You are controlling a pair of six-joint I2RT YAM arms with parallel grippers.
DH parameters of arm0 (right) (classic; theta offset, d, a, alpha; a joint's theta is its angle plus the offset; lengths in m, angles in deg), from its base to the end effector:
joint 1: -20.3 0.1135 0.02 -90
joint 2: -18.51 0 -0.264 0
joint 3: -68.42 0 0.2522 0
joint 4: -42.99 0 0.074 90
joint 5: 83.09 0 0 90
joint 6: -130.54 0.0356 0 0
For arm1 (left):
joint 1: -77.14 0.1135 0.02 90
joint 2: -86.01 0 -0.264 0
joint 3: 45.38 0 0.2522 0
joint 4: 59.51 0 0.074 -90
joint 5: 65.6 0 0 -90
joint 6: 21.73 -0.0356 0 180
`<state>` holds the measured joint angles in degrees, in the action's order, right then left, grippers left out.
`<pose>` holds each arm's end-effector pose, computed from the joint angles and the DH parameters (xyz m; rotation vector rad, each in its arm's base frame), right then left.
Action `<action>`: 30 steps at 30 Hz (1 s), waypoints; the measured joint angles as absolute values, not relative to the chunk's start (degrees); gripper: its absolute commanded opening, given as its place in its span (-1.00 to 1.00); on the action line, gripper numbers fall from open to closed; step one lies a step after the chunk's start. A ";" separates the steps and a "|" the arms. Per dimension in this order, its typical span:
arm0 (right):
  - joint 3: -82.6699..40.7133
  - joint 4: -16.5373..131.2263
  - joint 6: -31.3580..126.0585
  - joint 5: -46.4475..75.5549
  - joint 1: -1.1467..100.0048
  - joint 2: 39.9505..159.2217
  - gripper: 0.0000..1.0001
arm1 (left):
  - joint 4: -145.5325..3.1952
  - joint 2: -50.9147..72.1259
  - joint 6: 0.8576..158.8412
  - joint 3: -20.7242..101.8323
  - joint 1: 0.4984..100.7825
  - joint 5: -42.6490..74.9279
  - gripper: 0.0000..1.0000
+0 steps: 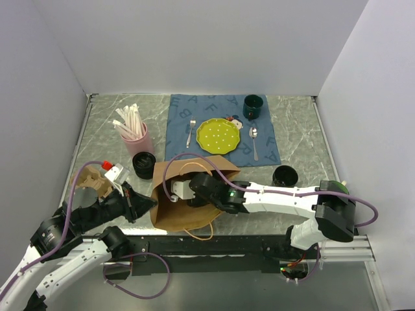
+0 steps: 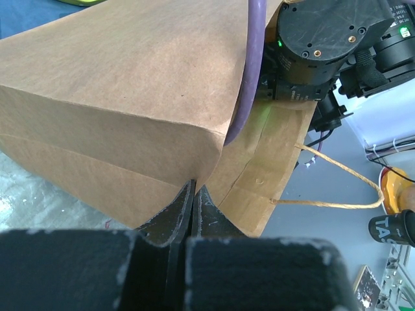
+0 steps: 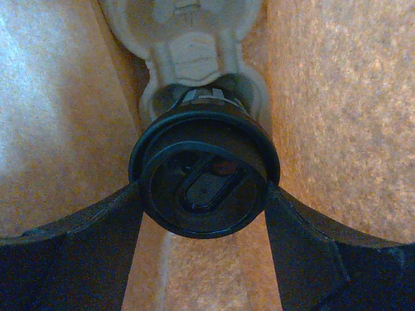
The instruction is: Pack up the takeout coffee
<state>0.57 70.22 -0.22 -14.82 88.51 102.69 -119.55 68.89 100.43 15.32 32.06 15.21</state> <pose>0.1284 0.2856 0.2314 -1.7353 1.4676 -0.1918 0.0349 -0.0430 0.3341 0.3436 1.9696 -1.0562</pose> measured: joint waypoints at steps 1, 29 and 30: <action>0.57 70.22 -0.22 -14.85 88.51 102.71 0.16 | -119.53 68.89 100.45 15.32 32.06 15.21 -0.98; -1.33 70.66 2.54 -16.59 87.85 105.27 0.74 | -118.55 67.77 100.48 15.32 32.23 15.73 -0.98; -1.33 70.70 2.65 -16.57 87.83 105.24 0.80 | -118.55 67.77 100.48 15.32 32.23 15.73 -0.98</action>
<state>-1.33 70.70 2.65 -16.57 87.83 105.24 -118.55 67.77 100.48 15.32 32.23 15.73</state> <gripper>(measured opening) 0.818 0.021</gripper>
